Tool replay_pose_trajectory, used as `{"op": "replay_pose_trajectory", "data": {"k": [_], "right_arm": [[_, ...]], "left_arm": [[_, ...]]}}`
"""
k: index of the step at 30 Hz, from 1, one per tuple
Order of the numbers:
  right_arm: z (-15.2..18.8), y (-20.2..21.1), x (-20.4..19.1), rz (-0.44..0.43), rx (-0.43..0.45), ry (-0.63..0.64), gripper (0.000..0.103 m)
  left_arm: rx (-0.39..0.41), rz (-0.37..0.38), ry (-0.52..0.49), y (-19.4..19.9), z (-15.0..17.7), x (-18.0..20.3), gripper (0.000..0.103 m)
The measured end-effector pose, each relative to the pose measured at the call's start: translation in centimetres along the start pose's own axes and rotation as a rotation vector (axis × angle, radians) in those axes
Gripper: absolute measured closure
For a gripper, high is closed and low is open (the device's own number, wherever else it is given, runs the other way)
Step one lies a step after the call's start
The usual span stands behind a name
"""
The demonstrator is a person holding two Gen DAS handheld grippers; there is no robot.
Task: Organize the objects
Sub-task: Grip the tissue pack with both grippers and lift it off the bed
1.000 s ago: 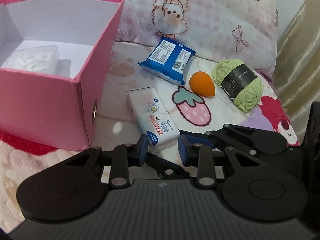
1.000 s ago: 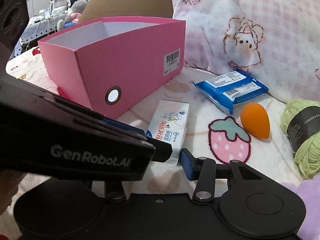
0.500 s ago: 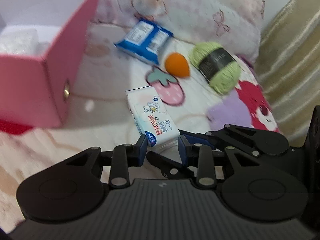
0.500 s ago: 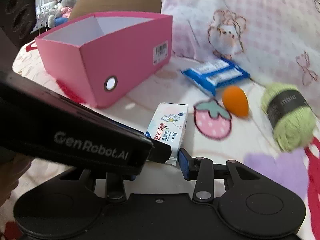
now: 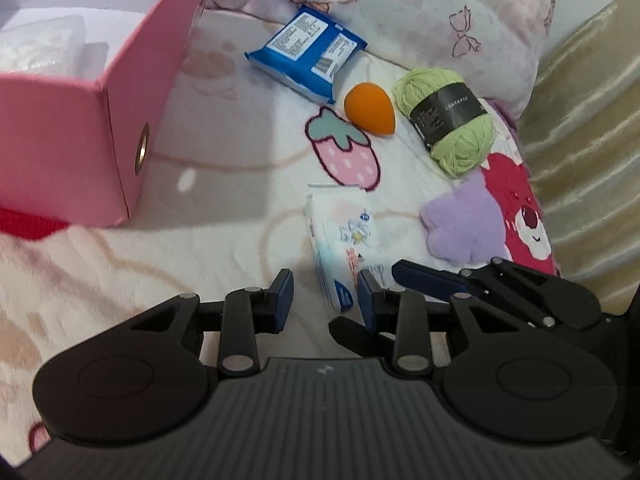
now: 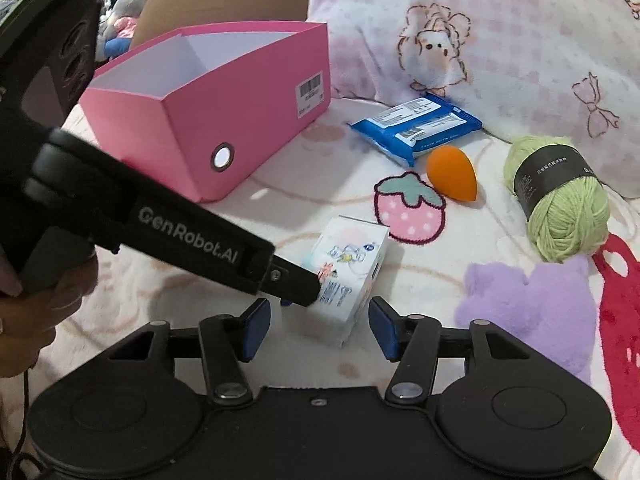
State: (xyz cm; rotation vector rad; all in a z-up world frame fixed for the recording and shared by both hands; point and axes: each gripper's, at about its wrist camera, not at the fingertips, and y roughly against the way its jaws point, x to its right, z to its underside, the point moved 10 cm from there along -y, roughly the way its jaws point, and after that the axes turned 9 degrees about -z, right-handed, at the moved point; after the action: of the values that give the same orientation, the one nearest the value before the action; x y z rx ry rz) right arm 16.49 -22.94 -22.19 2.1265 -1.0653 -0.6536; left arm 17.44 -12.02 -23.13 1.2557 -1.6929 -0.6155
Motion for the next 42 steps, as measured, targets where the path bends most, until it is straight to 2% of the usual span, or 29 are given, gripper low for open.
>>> {"op": "replay_pose_trajectory", "data": {"k": [5, 10, 15, 27, 31, 34, 42], "right_arm": [[-0.3, -0.9, 0.1, 0.007, 0.006, -0.001, 0.051], [-0.2, -1.5, 0.8, 0.009, 0.011, -0.065, 0.050], [0.0, -2.2, 0.7, 0.041, 0.012, -0.037, 0.050], [-0.1, 0.5, -0.9, 0.016, 0.013, -0.029, 0.052], [0.0, 1.6, -1.4, -0.003, 0.012, -0.057, 0.053], [0.0, 2.6, -2.0, -0.028, 0.003, -0.065, 0.054], [-1.1, 5.4, -4.4, -0.058, 0.009, -0.035, 0.054]], "left_arm": [[0.051, 0.006, -0.004, -0.6, -1.2, 0.5, 0.081], [0.066, -0.016, -0.011, -1.2, -1.0, 0.9, 0.082], [0.075, -0.033, -0.016, -1.3, -0.8, 1.1, 0.081], [0.036, -0.056, -0.043, 1.5, 0.2, 2.3, 0.080], [0.002, -0.058, -0.039, 2.5, 0.5, 2.6, 0.080], [-0.060, -0.052, -0.022, 3.5, 1.1, 2.6, 0.080], [-0.049, -0.053, -0.001, 7.4, 1.5, 2.7, 0.080]]}}
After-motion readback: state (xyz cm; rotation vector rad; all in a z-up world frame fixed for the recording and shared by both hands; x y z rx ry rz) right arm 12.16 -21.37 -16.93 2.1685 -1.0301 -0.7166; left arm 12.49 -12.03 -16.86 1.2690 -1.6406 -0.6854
